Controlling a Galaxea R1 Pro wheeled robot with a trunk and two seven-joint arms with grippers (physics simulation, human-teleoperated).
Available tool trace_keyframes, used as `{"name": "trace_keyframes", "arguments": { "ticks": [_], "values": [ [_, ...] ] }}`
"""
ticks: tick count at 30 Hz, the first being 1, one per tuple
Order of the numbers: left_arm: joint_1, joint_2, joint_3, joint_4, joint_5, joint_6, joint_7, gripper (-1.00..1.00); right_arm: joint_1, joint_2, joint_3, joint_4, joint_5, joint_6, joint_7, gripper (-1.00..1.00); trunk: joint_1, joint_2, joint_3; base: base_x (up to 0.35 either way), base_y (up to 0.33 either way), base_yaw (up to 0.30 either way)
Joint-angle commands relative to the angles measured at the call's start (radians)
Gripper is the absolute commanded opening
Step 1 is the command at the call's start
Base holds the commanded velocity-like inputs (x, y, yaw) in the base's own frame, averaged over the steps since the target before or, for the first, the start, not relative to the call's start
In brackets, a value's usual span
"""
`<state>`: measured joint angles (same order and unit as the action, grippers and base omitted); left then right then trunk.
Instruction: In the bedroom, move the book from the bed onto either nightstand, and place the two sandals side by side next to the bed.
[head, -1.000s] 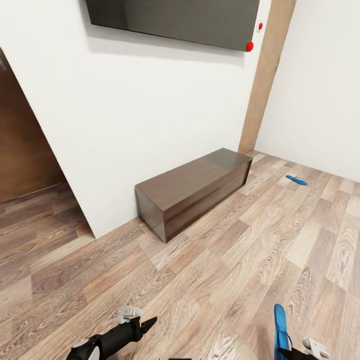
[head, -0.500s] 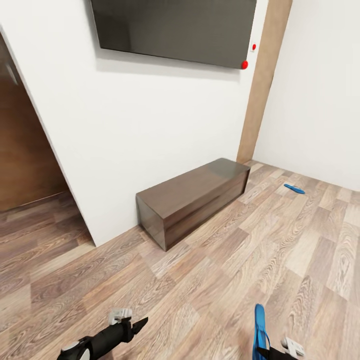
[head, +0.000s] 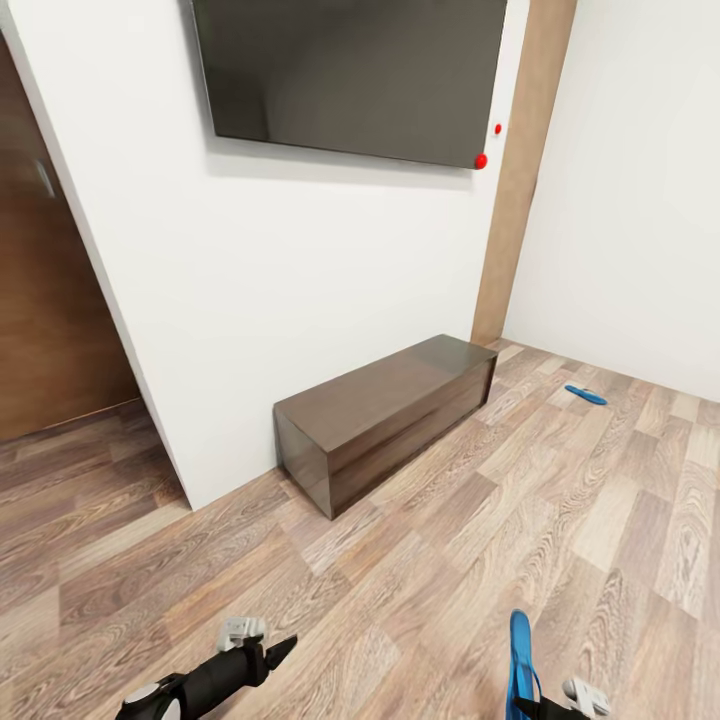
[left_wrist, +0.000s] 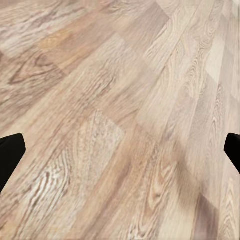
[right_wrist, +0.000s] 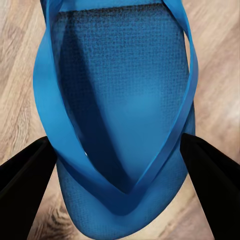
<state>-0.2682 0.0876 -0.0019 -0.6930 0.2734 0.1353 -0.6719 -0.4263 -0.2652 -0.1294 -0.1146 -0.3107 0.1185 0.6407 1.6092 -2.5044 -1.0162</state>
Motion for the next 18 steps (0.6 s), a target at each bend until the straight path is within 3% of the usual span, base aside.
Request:
{"name": "trace_keyframes", "arguments": {
  "ticks": [1,12,18],
  "values": [
    [0.0,0.001,0.0,0.0,0.011,0.01,-0.003,1.0,0.0,0.0,-0.007,-0.001,-0.002,0.01,0.004,-1.0,-0.001,0.0,0.003,0.0,0.0,0.0],
    [0.001,0.006,0.002,0.076,0.01,0.009,-0.003,1.0,0.0,0.008,-0.007,0.005,-0.001,-0.026,0.002,-1.0,-0.006,0.003,0.046,0.0,0.0,0.0],
    [0.001,0.012,0.001,0.111,0.009,-0.029,-0.002,1.0,0.001,0.014,-0.006,0.006,0.001,-0.031,0.003,-1.0,-0.008,0.004,0.069,0.0,0.0,0.0]
  ]
}}
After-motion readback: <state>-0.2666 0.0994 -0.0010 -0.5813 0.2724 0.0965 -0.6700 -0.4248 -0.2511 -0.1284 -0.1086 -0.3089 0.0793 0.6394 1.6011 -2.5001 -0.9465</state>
